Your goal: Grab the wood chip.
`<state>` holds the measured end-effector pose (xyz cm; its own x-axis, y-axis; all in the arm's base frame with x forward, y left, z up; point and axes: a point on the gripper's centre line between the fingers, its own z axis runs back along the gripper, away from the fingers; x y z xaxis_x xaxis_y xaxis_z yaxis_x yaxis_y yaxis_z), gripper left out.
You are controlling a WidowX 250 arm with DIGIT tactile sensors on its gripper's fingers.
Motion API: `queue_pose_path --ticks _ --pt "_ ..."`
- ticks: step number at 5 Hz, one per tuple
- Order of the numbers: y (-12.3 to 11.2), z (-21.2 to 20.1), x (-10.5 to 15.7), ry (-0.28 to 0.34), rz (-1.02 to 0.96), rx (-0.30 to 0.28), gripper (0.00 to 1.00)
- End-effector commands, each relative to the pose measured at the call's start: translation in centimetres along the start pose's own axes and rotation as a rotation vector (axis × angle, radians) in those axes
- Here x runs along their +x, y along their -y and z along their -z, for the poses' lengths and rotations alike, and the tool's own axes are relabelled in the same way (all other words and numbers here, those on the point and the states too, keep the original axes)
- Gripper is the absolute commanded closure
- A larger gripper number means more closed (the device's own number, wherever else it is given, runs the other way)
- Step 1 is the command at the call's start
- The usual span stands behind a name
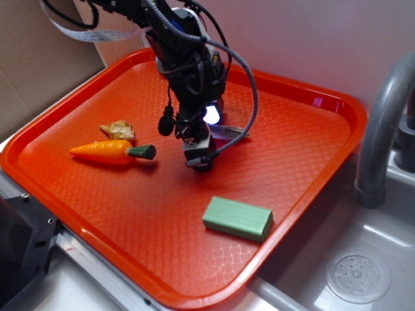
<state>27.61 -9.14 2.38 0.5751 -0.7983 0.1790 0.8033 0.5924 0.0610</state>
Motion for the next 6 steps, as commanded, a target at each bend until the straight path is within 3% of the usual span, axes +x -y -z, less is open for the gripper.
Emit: queue_pose_path --ticks 1,3,4,5,6 --pt "1.2 -0.3 1.1 0.004 0.021 -0.006 1.00" --pt "0.6 -0.9 0.6 0.013 0.027 -0.012 1.00" --pt "0.0 -3.9 -0.2 0.062 -0.005 0.035 1.00" --pt "0.0 -9.3 -2.1 0.053 -0.089 0.195 1.00" --pt "0.1 -14.8 -4.7 0.044 -0.327 0.210 1.00"
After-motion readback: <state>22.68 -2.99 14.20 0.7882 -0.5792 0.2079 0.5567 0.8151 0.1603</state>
